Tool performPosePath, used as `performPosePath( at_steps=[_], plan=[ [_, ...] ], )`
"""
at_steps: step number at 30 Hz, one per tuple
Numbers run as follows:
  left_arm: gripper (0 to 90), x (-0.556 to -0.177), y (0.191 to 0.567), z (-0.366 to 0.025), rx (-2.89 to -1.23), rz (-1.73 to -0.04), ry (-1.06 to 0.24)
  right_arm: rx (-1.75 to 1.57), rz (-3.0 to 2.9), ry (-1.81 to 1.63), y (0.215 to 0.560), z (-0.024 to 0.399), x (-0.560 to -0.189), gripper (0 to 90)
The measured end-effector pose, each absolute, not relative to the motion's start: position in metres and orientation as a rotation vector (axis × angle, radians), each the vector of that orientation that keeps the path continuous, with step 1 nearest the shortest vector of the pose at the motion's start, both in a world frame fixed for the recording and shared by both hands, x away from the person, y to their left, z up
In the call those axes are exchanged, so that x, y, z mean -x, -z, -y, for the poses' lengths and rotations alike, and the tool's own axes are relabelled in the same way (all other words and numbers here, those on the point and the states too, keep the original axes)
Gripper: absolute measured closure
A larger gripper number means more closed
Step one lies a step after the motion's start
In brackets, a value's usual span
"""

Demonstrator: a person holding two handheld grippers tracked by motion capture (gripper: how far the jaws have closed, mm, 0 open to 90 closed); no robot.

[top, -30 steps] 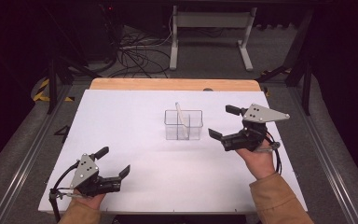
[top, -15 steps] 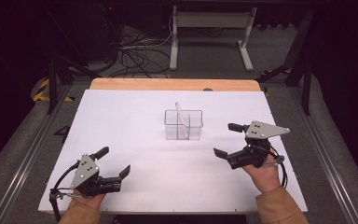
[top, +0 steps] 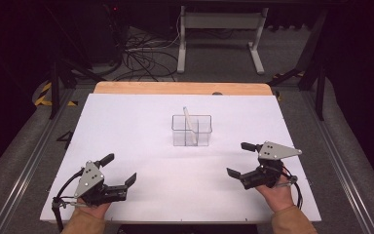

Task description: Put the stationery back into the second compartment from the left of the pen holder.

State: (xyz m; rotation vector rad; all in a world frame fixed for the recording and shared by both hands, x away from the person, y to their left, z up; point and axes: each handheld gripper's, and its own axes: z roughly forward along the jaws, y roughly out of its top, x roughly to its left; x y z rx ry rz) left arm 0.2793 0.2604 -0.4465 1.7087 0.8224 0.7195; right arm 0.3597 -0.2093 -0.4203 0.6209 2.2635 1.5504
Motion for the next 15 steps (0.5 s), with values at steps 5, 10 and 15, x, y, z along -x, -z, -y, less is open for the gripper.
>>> performPosePath(
  at_steps=[5, 10, 15],
  plan=[
    [6.0, -0.279, 0.446, -0.260, -1.715, -0.813, -0.721, -0.637, -2.252, -1.554, 0.433, 0.216, -0.356, 0.1],
    [6.0, -0.279, 0.446, -0.259, -1.718, -0.812, -0.723, -0.643, -2.253, -1.550, 0.445, 0.220, -0.354, 0.1],
    [6.0, -0.279, 0.447, -0.260, -1.721, -0.813, -0.717, -0.682, -2.284, -1.519, 0.457, 0.220, -0.355, 0.1]
  ],
)
